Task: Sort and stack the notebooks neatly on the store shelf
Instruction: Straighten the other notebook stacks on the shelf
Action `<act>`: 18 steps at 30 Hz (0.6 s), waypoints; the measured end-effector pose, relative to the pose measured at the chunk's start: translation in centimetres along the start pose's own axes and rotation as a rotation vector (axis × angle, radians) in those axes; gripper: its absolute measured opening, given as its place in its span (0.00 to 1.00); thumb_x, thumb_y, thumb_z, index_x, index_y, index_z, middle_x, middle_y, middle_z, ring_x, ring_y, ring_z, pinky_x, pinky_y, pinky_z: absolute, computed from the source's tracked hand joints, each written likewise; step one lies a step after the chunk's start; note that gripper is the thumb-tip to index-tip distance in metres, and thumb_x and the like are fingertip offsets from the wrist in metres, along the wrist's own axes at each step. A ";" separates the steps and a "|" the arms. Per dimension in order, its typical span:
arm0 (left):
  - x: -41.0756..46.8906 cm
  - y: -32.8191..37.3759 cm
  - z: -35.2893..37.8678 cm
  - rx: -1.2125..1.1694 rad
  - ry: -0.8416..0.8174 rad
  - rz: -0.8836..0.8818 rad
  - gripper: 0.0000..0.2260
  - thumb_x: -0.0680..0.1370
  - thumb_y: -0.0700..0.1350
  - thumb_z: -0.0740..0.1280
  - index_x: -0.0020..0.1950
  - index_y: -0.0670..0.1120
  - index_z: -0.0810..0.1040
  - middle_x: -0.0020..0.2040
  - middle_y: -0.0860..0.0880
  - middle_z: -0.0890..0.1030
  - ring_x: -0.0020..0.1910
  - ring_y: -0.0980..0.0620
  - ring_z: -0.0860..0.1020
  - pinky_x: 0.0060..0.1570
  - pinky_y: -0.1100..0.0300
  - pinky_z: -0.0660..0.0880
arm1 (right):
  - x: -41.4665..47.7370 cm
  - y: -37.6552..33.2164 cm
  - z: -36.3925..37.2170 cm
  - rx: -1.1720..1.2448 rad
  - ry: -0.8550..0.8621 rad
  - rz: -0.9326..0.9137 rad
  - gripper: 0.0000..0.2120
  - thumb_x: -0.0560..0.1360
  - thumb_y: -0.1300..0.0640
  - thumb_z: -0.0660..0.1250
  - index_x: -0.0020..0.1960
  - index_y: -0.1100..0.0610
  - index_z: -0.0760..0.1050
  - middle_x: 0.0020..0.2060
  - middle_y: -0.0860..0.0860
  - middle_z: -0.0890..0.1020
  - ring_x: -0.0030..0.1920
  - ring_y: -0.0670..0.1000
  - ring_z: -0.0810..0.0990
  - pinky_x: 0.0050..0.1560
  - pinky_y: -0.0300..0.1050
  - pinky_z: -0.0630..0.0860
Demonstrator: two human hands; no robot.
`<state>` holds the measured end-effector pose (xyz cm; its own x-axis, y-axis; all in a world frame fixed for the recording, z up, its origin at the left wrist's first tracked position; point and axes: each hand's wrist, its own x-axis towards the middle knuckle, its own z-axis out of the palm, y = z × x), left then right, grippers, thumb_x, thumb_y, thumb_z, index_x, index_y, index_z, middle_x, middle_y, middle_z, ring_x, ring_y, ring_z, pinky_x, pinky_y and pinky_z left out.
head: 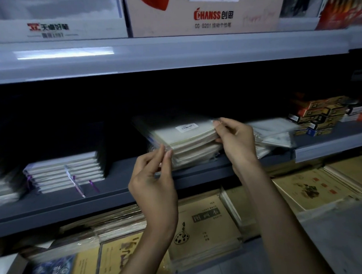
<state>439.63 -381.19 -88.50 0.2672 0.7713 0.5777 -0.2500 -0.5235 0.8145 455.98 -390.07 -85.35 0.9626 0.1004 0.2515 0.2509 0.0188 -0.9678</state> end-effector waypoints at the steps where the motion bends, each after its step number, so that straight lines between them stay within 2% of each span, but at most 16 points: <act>1: -0.1 -0.1 0.0 0.002 -0.007 -0.002 0.10 0.79 0.41 0.74 0.60 0.45 0.87 0.49 0.57 0.83 0.50 0.60 0.82 0.49 0.72 0.76 | 0.1 0.1 0.0 -0.024 -0.004 -0.009 0.17 0.78 0.51 0.73 0.64 0.55 0.82 0.52 0.48 0.86 0.55 0.51 0.84 0.61 0.56 0.81; 3: -0.1 -0.4 0.1 0.014 -0.030 -0.004 0.10 0.79 0.44 0.75 0.60 0.48 0.87 0.50 0.60 0.83 0.51 0.62 0.82 0.56 0.62 0.79 | 0.2 0.2 -0.1 -0.028 0.015 -0.011 0.16 0.78 0.52 0.73 0.64 0.56 0.82 0.52 0.48 0.86 0.55 0.50 0.84 0.62 0.56 0.81; 5: -0.1 -0.6 0.2 0.039 -0.044 0.001 0.09 0.79 0.46 0.75 0.59 0.53 0.86 0.50 0.62 0.84 0.51 0.62 0.82 0.64 0.44 0.78 | 0.2 0.4 0.0 0.014 0.047 0.012 0.16 0.78 0.54 0.73 0.64 0.58 0.82 0.53 0.50 0.86 0.56 0.49 0.84 0.62 0.53 0.81; 6: 0.0 -0.6 0.2 0.042 -0.049 0.005 0.09 0.79 0.47 0.74 0.59 0.54 0.86 0.50 0.62 0.84 0.51 0.61 0.82 0.65 0.39 0.77 | 0.1 0.6 0.1 0.037 0.064 0.022 0.15 0.78 0.55 0.73 0.64 0.58 0.82 0.53 0.50 0.86 0.56 0.48 0.84 0.62 0.50 0.81; 12: 0.0 -1.5 -0.1 0.075 -0.087 0.002 0.10 0.78 0.49 0.75 0.59 0.54 0.87 0.50 0.61 0.84 0.51 0.60 0.83 0.62 0.38 0.78 | -0.4 1.1 0.3 -0.043 0.120 0.005 0.12 0.79 0.54 0.72 0.62 0.56 0.84 0.50 0.47 0.86 0.52 0.44 0.84 0.57 0.37 0.79; 15: 0.0 -1.7 -0.1 0.120 -0.117 0.029 0.10 0.78 0.49 0.76 0.59 0.53 0.87 0.51 0.60 0.85 0.50 0.60 0.83 0.58 0.41 0.80 | -0.7 1.0 -0.2 -0.028 0.104 0.019 0.12 0.80 0.56 0.70 0.63 0.57 0.83 0.48 0.44 0.84 0.47 0.34 0.81 0.48 0.25 0.75; 16: 0.0 -1.7 -0.1 0.132 -0.123 0.035 0.11 0.78 0.49 0.76 0.60 0.52 0.87 0.51 0.60 0.85 0.51 0.59 0.83 0.56 0.43 0.80 | -0.8 1.1 -0.3 -0.023 0.108 0.015 0.12 0.81 0.56 0.70 0.63 0.57 0.83 0.48 0.44 0.85 0.46 0.32 0.80 0.47 0.23 0.74; 18: 0.0 -1.6 -0.1 0.132 -0.130 0.029 0.12 0.78 0.49 0.76 0.61 0.51 0.87 0.52 0.60 0.84 0.52 0.59 0.83 0.57 0.45 0.80 | -1.2 1.1 -0.3 -0.011 0.109 0.014 0.13 0.81 0.55 0.70 0.64 0.56 0.83 0.51 0.44 0.86 0.46 0.31 0.80 0.51 0.26 0.76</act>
<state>439.92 -380.29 -89.80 0.3817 0.7067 0.5957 -0.1368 -0.5942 0.7926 455.17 -390.47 -86.74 0.9712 -0.0083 0.2382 0.2382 0.0071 -0.9712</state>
